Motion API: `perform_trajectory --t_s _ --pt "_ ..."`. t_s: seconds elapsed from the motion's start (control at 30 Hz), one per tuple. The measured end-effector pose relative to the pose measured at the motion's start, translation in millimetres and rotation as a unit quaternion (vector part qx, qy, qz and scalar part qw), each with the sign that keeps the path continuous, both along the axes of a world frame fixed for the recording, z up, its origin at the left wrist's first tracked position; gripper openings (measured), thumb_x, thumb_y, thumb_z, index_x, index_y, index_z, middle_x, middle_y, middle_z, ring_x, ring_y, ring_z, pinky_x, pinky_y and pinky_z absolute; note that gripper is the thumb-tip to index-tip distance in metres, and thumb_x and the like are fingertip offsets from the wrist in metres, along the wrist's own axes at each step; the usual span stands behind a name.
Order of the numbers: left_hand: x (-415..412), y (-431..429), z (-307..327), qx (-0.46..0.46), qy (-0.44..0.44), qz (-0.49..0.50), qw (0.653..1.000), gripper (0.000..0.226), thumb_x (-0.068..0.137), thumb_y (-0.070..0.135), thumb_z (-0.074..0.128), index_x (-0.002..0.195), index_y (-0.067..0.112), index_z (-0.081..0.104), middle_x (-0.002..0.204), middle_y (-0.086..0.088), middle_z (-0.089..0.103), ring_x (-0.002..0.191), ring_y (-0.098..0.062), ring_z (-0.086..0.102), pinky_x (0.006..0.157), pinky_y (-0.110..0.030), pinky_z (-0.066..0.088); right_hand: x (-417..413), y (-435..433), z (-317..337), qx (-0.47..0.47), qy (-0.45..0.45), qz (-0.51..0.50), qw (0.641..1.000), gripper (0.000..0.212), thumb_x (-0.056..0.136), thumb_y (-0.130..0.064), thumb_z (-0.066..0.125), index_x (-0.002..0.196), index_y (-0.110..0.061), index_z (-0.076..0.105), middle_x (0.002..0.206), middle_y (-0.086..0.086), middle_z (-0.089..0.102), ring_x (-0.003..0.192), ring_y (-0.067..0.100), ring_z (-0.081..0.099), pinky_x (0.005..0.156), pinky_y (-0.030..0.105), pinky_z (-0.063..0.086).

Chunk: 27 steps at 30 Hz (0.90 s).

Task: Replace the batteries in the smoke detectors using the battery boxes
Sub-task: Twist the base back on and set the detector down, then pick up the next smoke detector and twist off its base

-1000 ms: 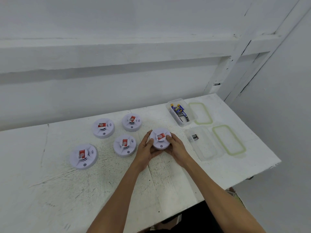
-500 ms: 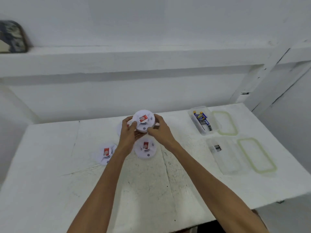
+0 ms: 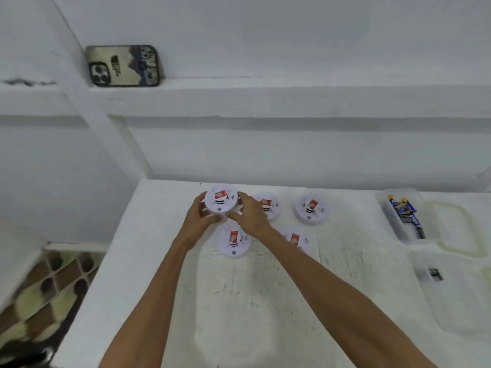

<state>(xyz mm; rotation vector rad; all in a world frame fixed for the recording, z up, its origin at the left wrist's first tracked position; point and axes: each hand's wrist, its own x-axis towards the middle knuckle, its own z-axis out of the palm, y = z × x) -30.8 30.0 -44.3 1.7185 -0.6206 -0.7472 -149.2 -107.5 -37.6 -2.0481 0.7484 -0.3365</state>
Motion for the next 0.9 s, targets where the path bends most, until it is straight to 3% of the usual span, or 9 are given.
perform_trajectory --t_s 0.07,0.2,0.3,0.4,0.53,0.67,0.8,0.9 --pt "12 8 -9 0.029 -0.040 0.012 0.999 0.075 0.078 0.016 0.090 0.143 0.027 0.055 0.139 0.005 0.064 0.124 -0.018 0.061 0.100 -0.033 0.053 11 5 -5 -0.009 0.010 0.004 1.000 0.060 0.083 -0.024 0.080 0.135 -0.010 0.054 0.123 0.011 0.064 0.112 0.025 0.060 0.092 0.031 0.045" --pt "32 13 -25 0.107 -0.129 0.015 0.986 0.090 0.058 0.064 0.088 0.137 0.031 0.062 0.140 0.007 0.064 0.125 -0.016 0.057 0.104 -0.036 0.047 25 4 -14 -0.008 0.052 0.005 0.999 0.058 0.082 -0.029 0.081 0.133 -0.011 0.058 0.121 0.014 0.058 0.108 0.028 0.059 0.089 0.030 0.043" --pt "37 10 -35 0.142 -0.188 0.009 0.972 0.093 0.057 0.077 0.079 0.132 0.025 0.065 0.135 0.005 0.067 0.121 -0.013 0.056 0.106 -0.036 0.041 32 3 -19 0.003 0.066 -0.007 0.998 0.047 0.080 -0.028 0.083 0.120 -0.010 0.068 0.114 0.012 0.066 0.103 0.026 0.064 0.082 0.030 0.046" --pt "45 10 -55 0.199 -0.232 0.005 0.952 0.102 0.056 0.089 0.064 0.136 0.026 0.063 0.138 0.002 0.064 0.131 -0.023 0.051 0.102 -0.031 0.027 34 3 -21 -0.001 0.079 -0.012 0.997 0.030 0.086 -0.020 0.075 0.111 -0.005 0.072 0.108 0.011 0.072 0.100 0.026 0.067 0.078 0.030 0.049" --pt "44 6 -57 0.236 -0.255 0.012 0.938 0.112 0.053 0.088 0.057 0.145 0.025 0.056 0.142 -0.004 0.059 0.136 -0.031 0.045 0.100 -0.032 0.028 30 3 -20 -0.040 0.101 -0.001 0.994 0.025 0.094 -0.010 0.057 0.114 -0.003 0.070 0.111 0.013 0.073 0.105 0.029 0.066 0.085 0.036 0.054" --pt "43 4 -49 0.249 -0.257 0.012 0.934 0.120 0.048 0.086 0.056 0.149 0.021 0.052 0.145 -0.008 0.057 0.138 -0.033 0.042 0.104 -0.036 0.031 29 1 -17 -0.041 0.091 0.001 0.995 0.027 0.095 -0.008 0.055 0.117 0.000 0.067 0.112 0.015 0.071 0.106 0.030 0.064 0.090 0.039 0.053" --pt "37 -3 -26 0.254 -0.224 -0.006 0.941 0.121 0.054 0.060 0.083 0.152 0.005 0.040 0.149 -0.016 0.053 0.142 -0.037 0.043 0.114 -0.042 0.028 25 -3 -7 -0.052 0.055 0.005 0.997 0.034 0.095 -0.008 0.058 0.128 -0.002 0.063 0.120 0.014 0.069 0.113 0.028 0.063 0.097 0.036 0.051" --pt "32 -13 -11 0.233 -0.213 -0.003 0.949 0.124 0.057 0.056 0.086 0.158 0.008 0.033 0.158 -0.015 0.043 0.147 -0.036 0.035 0.118 -0.047 0.028 17 -14 1 -0.070 0.031 -0.008 0.997 0.032 0.094 -0.007 0.058 0.125 -0.005 0.065 0.123 0.012 0.067 0.115 0.026 0.061 0.097 0.038 0.051"
